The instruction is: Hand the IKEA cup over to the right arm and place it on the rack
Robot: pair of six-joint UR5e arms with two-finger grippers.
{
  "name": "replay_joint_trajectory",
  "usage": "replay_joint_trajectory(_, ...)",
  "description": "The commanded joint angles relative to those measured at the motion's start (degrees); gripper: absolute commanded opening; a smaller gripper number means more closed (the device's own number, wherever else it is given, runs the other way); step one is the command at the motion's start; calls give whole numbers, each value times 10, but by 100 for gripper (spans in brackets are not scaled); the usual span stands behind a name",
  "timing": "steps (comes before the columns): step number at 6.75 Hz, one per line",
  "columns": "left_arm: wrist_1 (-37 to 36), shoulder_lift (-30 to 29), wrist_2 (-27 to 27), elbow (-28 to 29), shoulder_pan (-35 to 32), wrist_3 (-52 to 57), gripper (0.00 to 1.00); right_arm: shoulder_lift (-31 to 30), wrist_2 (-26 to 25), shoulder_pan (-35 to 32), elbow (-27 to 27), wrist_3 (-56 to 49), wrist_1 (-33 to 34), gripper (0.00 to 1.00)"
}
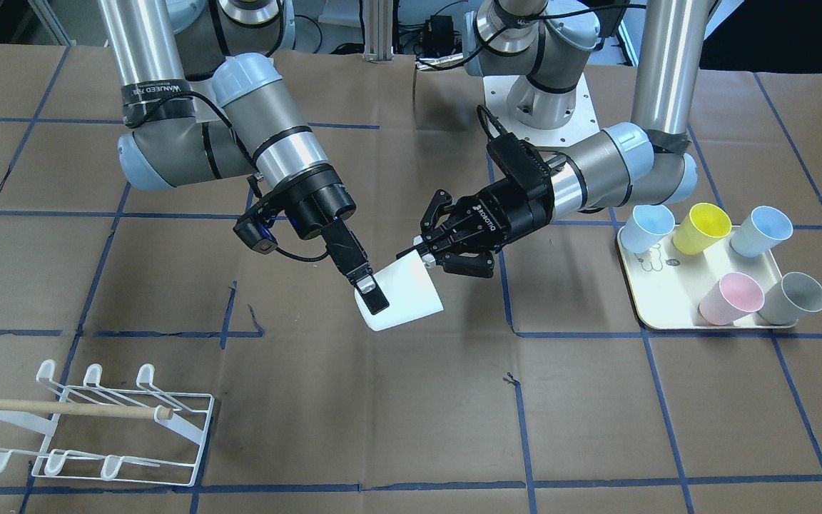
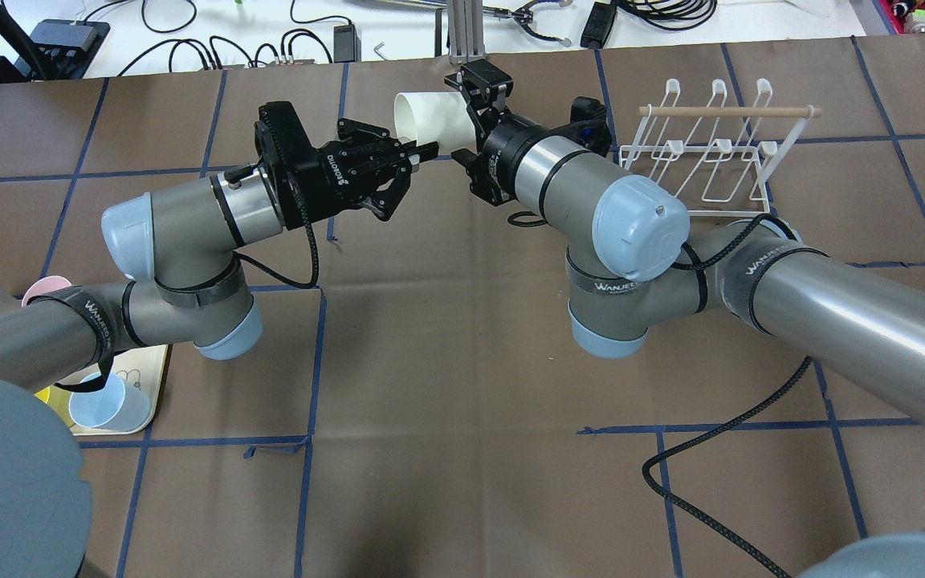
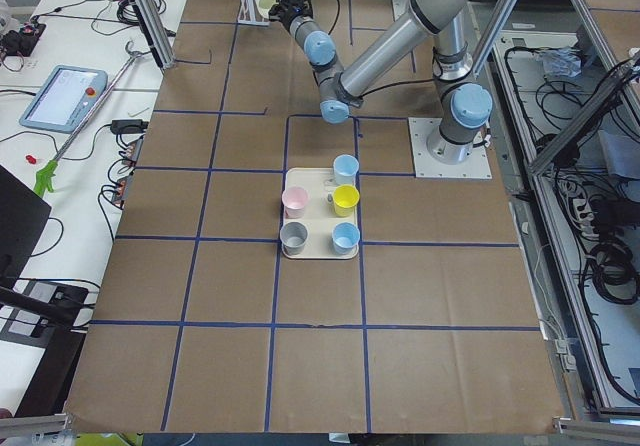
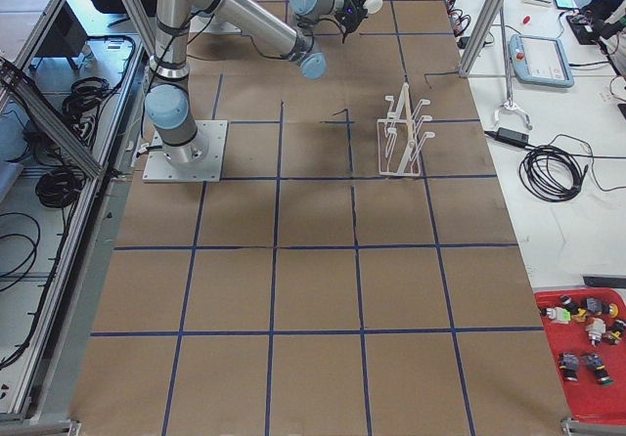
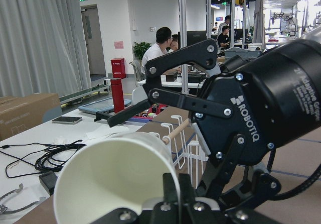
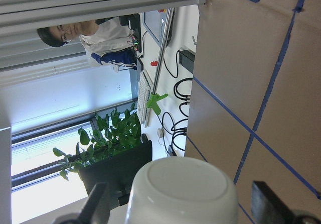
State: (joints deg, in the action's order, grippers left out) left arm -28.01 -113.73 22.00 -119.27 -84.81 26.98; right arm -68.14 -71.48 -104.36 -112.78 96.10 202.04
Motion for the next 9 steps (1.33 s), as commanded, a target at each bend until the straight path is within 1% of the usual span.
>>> replay_joint_trajectory(1, 0, 0, 2, 0, 0, 0, 11, 14, 1, -1, 14, 14, 0, 100)
replay_joint_trajectory(5, 0, 1, 2, 0, 1, 0, 11, 16, -1, -10, 20, 15, -2, 100)
replay_joint_trajectory(6, 0, 1, 2, 0, 0, 0, 12, 17, -1, -10, 20, 15, -2, 97)
replay_joint_trajectory(7, 0, 1, 2, 0, 0, 0, 12, 17, 5, -10, 20, 15, -2, 74)
replay_joint_trajectory(8, 0, 1, 2, 0, 0, 0, 13, 19, 9, -10, 19, 15, -2, 61)
replay_joint_trajectory(9, 0, 1, 2, 0, 0, 0, 17, 18, 9, -9, 20, 16, -2, 53)
